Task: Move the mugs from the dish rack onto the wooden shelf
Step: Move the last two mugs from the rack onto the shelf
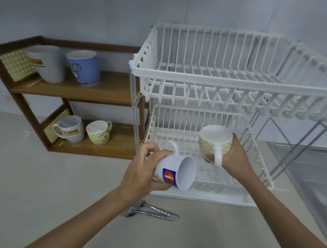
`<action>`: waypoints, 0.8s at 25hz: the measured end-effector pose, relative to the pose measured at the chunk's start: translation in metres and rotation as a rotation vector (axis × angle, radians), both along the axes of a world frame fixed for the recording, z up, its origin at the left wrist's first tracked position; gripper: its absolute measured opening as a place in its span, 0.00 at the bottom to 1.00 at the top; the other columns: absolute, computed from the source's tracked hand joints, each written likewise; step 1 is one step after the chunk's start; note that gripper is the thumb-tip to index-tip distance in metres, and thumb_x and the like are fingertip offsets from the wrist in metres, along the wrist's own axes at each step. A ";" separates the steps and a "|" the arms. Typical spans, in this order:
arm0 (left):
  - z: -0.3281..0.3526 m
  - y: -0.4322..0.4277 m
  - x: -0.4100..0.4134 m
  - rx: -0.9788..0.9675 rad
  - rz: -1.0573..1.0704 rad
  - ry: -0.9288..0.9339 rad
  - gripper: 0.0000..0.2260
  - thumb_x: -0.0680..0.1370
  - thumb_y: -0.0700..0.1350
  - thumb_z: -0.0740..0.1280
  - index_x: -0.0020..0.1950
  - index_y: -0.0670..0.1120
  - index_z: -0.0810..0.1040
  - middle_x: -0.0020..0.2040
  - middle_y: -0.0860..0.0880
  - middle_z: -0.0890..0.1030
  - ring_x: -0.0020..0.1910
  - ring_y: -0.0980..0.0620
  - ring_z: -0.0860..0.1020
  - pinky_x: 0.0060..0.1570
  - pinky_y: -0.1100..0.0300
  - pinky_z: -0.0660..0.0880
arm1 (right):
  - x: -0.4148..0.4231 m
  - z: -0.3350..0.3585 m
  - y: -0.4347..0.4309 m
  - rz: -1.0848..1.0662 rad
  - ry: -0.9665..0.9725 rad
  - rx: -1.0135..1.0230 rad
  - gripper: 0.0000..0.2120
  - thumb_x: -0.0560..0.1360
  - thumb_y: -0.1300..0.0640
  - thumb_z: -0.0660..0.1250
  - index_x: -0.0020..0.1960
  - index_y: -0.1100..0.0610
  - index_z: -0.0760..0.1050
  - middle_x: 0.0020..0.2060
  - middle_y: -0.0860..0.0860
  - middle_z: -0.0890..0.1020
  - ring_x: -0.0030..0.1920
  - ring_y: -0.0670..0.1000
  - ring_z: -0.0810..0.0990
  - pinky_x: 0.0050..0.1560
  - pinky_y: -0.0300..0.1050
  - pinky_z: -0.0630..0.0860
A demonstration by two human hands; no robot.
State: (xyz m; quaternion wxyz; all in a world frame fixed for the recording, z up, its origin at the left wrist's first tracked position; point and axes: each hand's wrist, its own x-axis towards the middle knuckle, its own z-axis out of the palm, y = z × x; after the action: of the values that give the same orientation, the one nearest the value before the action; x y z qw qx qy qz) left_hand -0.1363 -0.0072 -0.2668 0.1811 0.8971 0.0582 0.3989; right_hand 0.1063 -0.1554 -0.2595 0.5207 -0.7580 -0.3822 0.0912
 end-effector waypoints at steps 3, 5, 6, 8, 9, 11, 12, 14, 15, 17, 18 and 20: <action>0.003 0.007 -0.030 -0.253 -0.043 -0.153 0.36 0.58 0.58 0.77 0.62 0.58 0.66 0.56 0.57 0.64 0.59 0.66 0.68 0.55 0.73 0.71 | -0.055 0.026 -0.007 0.113 0.016 0.201 0.40 0.52 0.36 0.79 0.60 0.39 0.66 0.56 0.37 0.75 0.56 0.31 0.75 0.48 0.22 0.71; 0.011 0.026 -0.052 -0.476 -0.080 -0.250 0.35 0.58 0.60 0.77 0.62 0.66 0.66 0.59 0.53 0.68 0.59 0.59 0.71 0.56 0.66 0.73 | -0.092 0.043 0.001 0.182 0.009 0.275 0.40 0.54 0.32 0.77 0.62 0.40 0.66 0.57 0.34 0.76 0.58 0.33 0.75 0.52 0.25 0.71; 0.016 0.037 -0.062 -0.561 -0.081 -0.278 0.34 0.59 0.61 0.77 0.61 0.69 0.66 0.59 0.47 0.70 0.59 0.52 0.73 0.56 0.60 0.74 | -0.109 0.051 0.008 0.216 0.007 0.302 0.40 0.55 0.33 0.77 0.62 0.40 0.66 0.57 0.33 0.77 0.59 0.36 0.75 0.54 0.27 0.71; 0.022 0.064 -0.082 -0.609 -0.014 -0.299 0.32 0.61 0.60 0.75 0.61 0.71 0.65 0.59 0.47 0.73 0.59 0.52 0.74 0.55 0.62 0.74 | -0.143 0.065 0.029 0.256 0.002 0.327 0.39 0.55 0.33 0.77 0.62 0.36 0.67 0.57 0.32 0.76 0.59 0.38 0.76 0.56 0.29 0.72; 0.024 0.079 -0.094 -0.599 0.028 -0.295 0.31 0.62 0.58 0.74 0.61 0.70 0.64 0.58 0.53 0.74 0.58 0.59 0.74 0.53 0.68 0.74 | -0.160 0.071 0.043 0.263 -0.002 0.332 0.38 0.54 0.33 0.77 0.61 0.33 0.67 0.57 0.32 0.76 0.59 0.38 0.76 0.56 0.30 0.72; 0.025 0.110 -0.113 -0.589 0.120 -0.257 0.28 0.64 0.57 0.72 0.59 0.72 0.64 0.55 0.67 0.75 0.54 0.67 0.74 0.48 0.72 0.74 | -0.190 0.077 0.072 0.249 -0.018 0.346 0.38 0.53 0.36 0.79 0.60 0.31 0.67 0.56 0.31 0.76 0.59 0.38 0.76 0.55 0.30 0.72; 0.024 0.125 -0.122 -0.600 0.174 -0.224 0.25 0.65 0.58 0.71 0.57 0.72 0.64 0.53 0.69 0.75 0.52 0.68 0.75 0.46 0.69 0.76 | -0.204 0.079 0.088 0.239 -0.015 0.361 0.38 0.52 0.40 0.80 0.59 0.32 0.67 0.56 0.32 0.76 0.59 0.38 0.76 0.55 0.31 0.73; 0.019 0.154 -0.134 -0.638 0.285 -0.158 0.22 0.66 0.59 0.71 0.56 0.65 0.66 0.50 0.63 0.77 0.48 0.63 0.77 0.45 0.57 0.79 | -0.230 0.082 0.123 0.226 0.038 0.400 0.39 0.52 0.45 0.79 0.59 0.37 0.67 0.57 0.36 0.77 0.59 0.39 0.76 0.55 0.34 0.74; 0.016 0.167 -0.136 -0.649 0.329 -0.136 0.23 0.67 0.57 0.73 0.58 0.59 0.67 0.50 0.59 0.77 0.47 0.60 0.77 0.45 0.52 0.79 | -0.240 0.085 0.141 0.211 0.070 0.412 0.40 0.52 0.46 0.80 0.60 0.40 0.67 0.57 0.38 0.77 0.59 0.38 0.76 0.55 0.34 0.74; 0.011 0.190 -0.134 -0.660 0.373 -0.115 0.23 0.70 0.52 0.74 0.59 0.51 0.68 0.50 0.52 0.77 0.47 0.51 0.78 0.43 0.51 0.79 | -0.253 0.096 0.180 0.144 0.090 0.408 0.42 0.52 0.47 0.80 0.62 0.46 0.66 0.57 0.40 0.76 0.57 0.36 0.77 0.52 0.29 0.74; 0.011 0.199 -0.132 -0.667 0.379 -0.105 0.22 0.70 0.50 0.75 0.58 0.50 0.68 0.50 0.51 0.77 0.47 0.51 0.79 0.41 0.55 0.78 | -0.255 0.102 0.199 0.091 0.083 0.389 0.43 0.53 0.48 0.81 0.63 0.47 0.65 0.56 0.39 0.76 0.55 0.35 0.77 0.49 0.24 0.72; 0.009 0.215 -0.128 -0.686 0.368 -0.049 0.22 0.70 0.52 0.74 0.58 0.50 0.68 0.49 0.51 0.78 0.45 0.53 0.79 0.38 0.62 0.76 | -0.249 0.115 0.238 -0.034 0.047 0.330 0.42 0.58 0.52 0.80 0.66 0.49 0.62 0.53 0.40 0.75 0.52 0.40 0.75 0.39 0.17 0.68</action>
State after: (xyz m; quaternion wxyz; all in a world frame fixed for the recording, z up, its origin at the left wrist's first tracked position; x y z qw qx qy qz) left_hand -0.2645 0.2074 -0.2574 0.3975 0.7491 0.3437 0.4035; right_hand -0.1430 0.0823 -0.1443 0.6482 -0.6663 -0.3668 0.0359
